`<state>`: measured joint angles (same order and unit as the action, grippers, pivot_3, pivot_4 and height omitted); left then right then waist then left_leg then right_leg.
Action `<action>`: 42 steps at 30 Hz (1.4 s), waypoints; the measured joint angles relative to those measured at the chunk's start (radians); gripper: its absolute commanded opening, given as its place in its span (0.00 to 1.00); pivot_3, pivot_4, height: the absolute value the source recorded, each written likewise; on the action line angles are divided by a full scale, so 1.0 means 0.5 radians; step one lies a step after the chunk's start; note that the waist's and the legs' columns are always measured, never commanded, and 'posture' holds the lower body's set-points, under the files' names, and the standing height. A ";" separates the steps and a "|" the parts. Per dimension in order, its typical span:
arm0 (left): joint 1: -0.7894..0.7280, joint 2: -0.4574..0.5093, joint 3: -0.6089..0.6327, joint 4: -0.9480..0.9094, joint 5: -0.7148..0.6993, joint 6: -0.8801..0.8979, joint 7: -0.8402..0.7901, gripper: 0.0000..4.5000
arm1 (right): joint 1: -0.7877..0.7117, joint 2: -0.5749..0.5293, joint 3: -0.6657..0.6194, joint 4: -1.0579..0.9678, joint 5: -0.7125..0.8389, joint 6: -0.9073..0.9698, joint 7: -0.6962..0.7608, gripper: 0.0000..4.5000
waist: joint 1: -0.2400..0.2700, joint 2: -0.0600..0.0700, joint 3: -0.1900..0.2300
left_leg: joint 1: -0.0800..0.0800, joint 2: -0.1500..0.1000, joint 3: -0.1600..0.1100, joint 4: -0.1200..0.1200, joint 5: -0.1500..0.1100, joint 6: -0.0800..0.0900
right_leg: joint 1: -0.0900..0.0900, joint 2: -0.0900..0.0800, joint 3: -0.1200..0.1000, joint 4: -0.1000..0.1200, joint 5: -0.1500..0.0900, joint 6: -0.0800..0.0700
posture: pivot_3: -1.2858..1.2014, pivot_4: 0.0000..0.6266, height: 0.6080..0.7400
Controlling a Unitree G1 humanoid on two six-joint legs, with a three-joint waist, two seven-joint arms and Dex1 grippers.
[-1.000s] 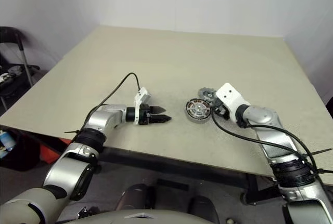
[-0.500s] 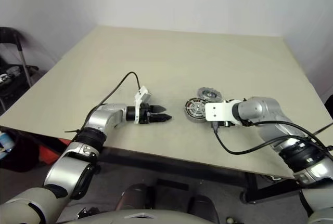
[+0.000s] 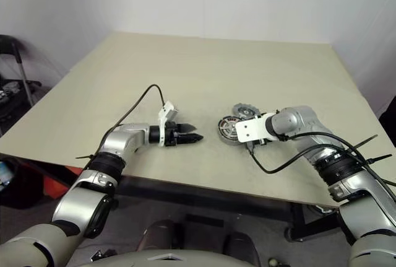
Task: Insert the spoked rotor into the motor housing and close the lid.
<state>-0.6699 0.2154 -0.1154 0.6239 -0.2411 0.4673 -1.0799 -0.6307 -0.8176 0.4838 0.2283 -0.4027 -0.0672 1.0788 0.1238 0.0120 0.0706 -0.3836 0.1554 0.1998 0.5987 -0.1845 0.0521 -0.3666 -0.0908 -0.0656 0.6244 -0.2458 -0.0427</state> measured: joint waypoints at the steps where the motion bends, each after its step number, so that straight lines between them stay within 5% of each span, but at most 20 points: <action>1: 0.002 0.000 0.000 -0.001 0.000 0.000 0.002 0.82 | -0.006 0.007 0.000 0.012 -0.005 -0.014 0.003 0.59 | -0.002 0.000 0.000 | 0.000 0.000 0.000 0.000 0.000 0.000 | 0.000 0.000 0.000 0.000 0.000 0.000 | 0.52 0.00 1.00; 6: 0.010 -0.001 0.000 -0.013 -0.002 0.006 0.015 0.82 | -0.085 0.069 0.004 0.154 -0.056 -0.119 0.033 0.59 | -0.016 0.000 0.000 | 0.006 0.002 0.000 0.000 0.001 -0.001 | 0.003 0.000 0.000 0.001 0.001 -0.001 | 0.52 0.00 1.00; 17: 0.015 -0.006 0.002 -0.028 -0.004 0.010 0.049 0.82 | -0.147 0.189 -0.022 0.202 -0.031 -0.191 0.108 0.00 | -0.063 -0.003 0.000 | 0.008 0.004 0.000 0.000 0.001 -0.001 | 0.005 0.003 0.000 0.001 0.001 -0.001 | 0.52 0.00 1.00; 42: 0.129 0.164 0.188 -0.089 -0.062 0.018 0.164 0.82 | -0.201 0.640 -0.054 0.128 0.104 0.158 0.121 0.00 | -0.053 -0.003 0.001 | -0.019 0.004 0.001 0.001 -0.001 0.002 | -0.017 0.002 -0.002 0.000 0.001 -0.002 | 0.52 0.00 1.00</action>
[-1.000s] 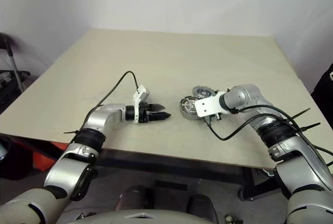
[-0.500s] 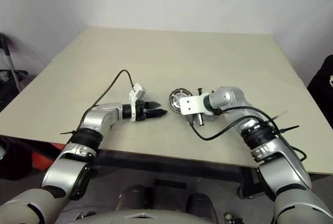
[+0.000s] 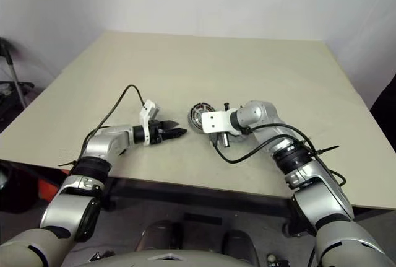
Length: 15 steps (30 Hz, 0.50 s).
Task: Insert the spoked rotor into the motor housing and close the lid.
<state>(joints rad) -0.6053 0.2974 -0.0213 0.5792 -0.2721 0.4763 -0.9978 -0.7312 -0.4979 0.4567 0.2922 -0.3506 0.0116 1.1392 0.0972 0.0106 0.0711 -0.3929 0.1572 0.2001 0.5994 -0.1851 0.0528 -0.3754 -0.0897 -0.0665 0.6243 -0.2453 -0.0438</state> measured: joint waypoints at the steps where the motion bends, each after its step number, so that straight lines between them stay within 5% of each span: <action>1: 0.007 0.002 0.002 -0.010 -0.005 0.003 0.004 0.82 | -0.002 0.005 0.000 0.003 0.000 -0.002 0.001 0.00 | 0.001 0.000 0.000 | 0.000 0.000 0.000 0.000 0.000 0.000 | 0.000 0.000 0.000 0.000 0.000 0.000 | 0.52 0.00 1.00; 13: 0.033 0.007 0.002 -0.060 -0.032 0.031 0.022 0.82 | -0.012 0.032 0.002 0.040 0.042 0.028 0.050 0.00 | 0.000 0.000 0.000 | 0.000 0.000 0.000 0.000 0.000 0.000 | 0.000 0.000 0.000 0.000 0.000 0.000 | 0.52 0.00 1.00; 15: 0.032 0.007 0.002 -0.060 -0.032 0.031 0.021 0.82 | -0.011 0.032 -0.002 0.023 0.076 0.050 0.061 0.15 | 0.000 0.000 0.000 | 0.000 0.000 0.000 0.000 0.000 0.000 | 0.000 0.000 0.000 0.000 0.000 0.000 | 0.52 0.00 1.00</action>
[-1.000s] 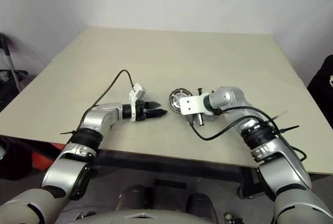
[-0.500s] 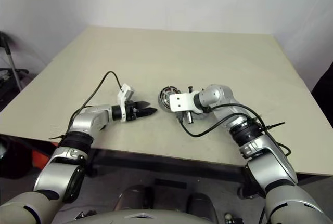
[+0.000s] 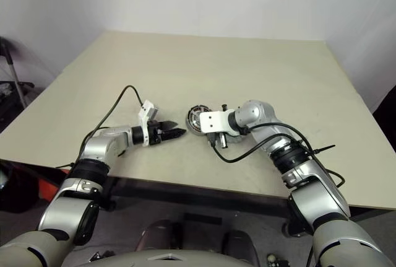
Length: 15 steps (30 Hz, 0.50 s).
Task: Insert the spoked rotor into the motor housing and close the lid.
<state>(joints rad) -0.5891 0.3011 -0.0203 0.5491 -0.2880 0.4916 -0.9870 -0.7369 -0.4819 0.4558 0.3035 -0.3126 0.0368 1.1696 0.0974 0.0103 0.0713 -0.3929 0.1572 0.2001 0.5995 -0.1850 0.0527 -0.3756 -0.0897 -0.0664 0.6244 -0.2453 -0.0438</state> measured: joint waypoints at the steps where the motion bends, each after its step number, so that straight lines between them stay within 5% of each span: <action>1: 0.000 0.000 0.000 0.000 0.000 0.000 0.000 0.82 | 0.000 0.000 -0.008 -0.019 0.016 0.010 0.003 0.21 | 0.000 0.000 0.000 | 0.000 0.000 0.000 0.000 0.000 0.000 | 0.000 0.000 0.000 0.000 0.000 0.000 | 0.52 0.00 1.00; 5: -0.004 -0.001 0.000 0.003 0.000 -0.001 0.000 0.82 | 0.000 -0.005 -0.029 -0.085 0.061 0.016 -0.013 0.50 | 0.000 0.000 0.000 | 0.002 0.000 0.000 0.000 0.000 0.000 | 0.002 0.000 0.000 0.000 0.000 0.000 | 0.52 0.00 1.00; 11: -0.013 -0.002 -0.003 0.019 0.000 -0.004 -0.002 0.82 | 0.001 -0.004 -0.086 -0.137 0.099 0.088 -0.110 0.50 | 0.000 0.000 0.000 | 0.003 0.000 0.000 0.000 0.000 -0.001 | 0.003 0.000 0.000 0.000 0.000 0.000 | 0.52 0.00 1.00; 15: -0.013 -0.002 -0.005 0.020 -0.001 -0.005 -0.009 0.82 | 0.059 0.105 -0.355 -0.353 0.277 0.548 -0.272 0.50 | 0.002 0.000 0.000 | 0.004 0.000 0.000 -0.001 0.000 -0.001 | 0.003 0.000 0.000 0.000 0.000 0.000 | 0.52 0.00 1.00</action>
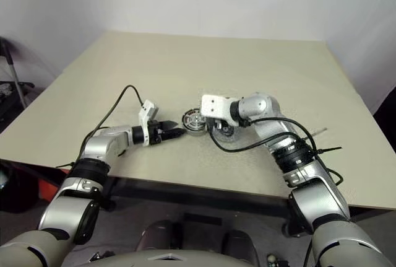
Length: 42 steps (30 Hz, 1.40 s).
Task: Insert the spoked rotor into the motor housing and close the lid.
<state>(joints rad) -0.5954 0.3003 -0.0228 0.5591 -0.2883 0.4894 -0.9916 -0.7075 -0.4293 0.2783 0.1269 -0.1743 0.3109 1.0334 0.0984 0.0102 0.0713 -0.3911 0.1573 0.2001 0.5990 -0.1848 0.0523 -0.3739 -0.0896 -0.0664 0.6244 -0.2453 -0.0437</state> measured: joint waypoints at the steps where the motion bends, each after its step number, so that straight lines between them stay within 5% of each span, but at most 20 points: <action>1: 0.000 0.000 -0.003 0.000 0.000 0.000 -0.008 0.82 | 0.035 0.073 -0.111 -0.076 0.075 0.204 -0.077 0.50 | 0.002 0.000 0.000 | 0.000 0.000 0.000 0.000 0.000 0.000 | 0.000 0.000 0.000 0.000 0.000 0.000 | 0.52 0.00 1.00; 7: -0.008 0.042 -0.113 -0.005 0.050 -0.059 -0.127 0.82 | 0.425 0.286 -0.607 -0.735 0.447 1.431 -0.372 0.50 | 0.051 0.000 0.000 | 0.002 0.000 0.001 -0.004 0.001 -0.002 | 0.001 0.000 0.000 -0.002 0.000 0.000 | 0.52 0.00 1.00; 10: -0.081 0.064 -0.164 0.081 0.107 -0.132 -0.186 0.82 | 0.685 0.361 -0.828 -1.132 0.621 1.971 -0.456 0.63 | 0.074 0.001 0.000 | 0.004 -0.001 0.001 -0.008 0.008 -0.014 | -0.001 0.000 0.001 -0.002 0.000 0.001 | 0.52 0.00 1.00; 14: -0.233 0.061 -0.190 0.239 0.149 -0.213 -0.245 0.82 | 0.783 0.552 -1.190 -1.575 0.813 2.463 -0.513 0.92 | 0.089 -0.001 0.000 | 0.026 -0.004 0.001 -0.026 0.014 -0.024 | 0.009 0.000 0.004 -0.004 -0.010 0.018 | 0.52 0.00 1.00; 15: -0.254 0.057 -0.194 0.264 0.155 -0.232 -0.260 0.82 | 0.795 0.623 -1.254 -1.616 0.836 2.517 -0.553 1.00 | 0.090 -0.002 -0.001 | 0.034 -0.006 0.001 -0.037 0.018 -0.030 | 0.013 0.000 0.005 -0.008 -0.010 0.019 | 0.52 0.00 1.00; 20: -0.308 0.024 -0.218 0.403 0.210 -0.295 -0.320 0.82 | 0.876 1.047 -1.618 -1.515 0.856 2.598 -0.888 1.00 | 0.102 -0.003 -0.002 | 0.044 -0.009 0.001 -0.071 0.039 -0.064 | 0.007 0.000 0.006 -0.012 -0.011 0.019 | 0.52 0.00 1.00; 42: -0.358 0.004 -0.230 0.520 0.269 -0.354 -0.380 0.82 | 0.733 1.074 -1.888 -1.146 1.277 2.599 -1.510 1.00 | 0.106 -0.002 -0.002 | 0.042 -0.010 0.001 -0.077 0.041 -0.067 | 0.005 0.000 0.005 -0.012 -0.012 0.014 | 0.52 0.00 1.00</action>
<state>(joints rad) -0.7743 0.3025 -0.1379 0.8191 -0.1536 0.3126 -1.1818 -0.3412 0.1077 -0.6657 -0.4460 0.4644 1.6102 0.2784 0.1513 0.0091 0.0705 -0.3700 0.1521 0.2005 0.5606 -0.1645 0.0190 -0.3713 -0.0895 -0.0639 0.6182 -0.2512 -0.0370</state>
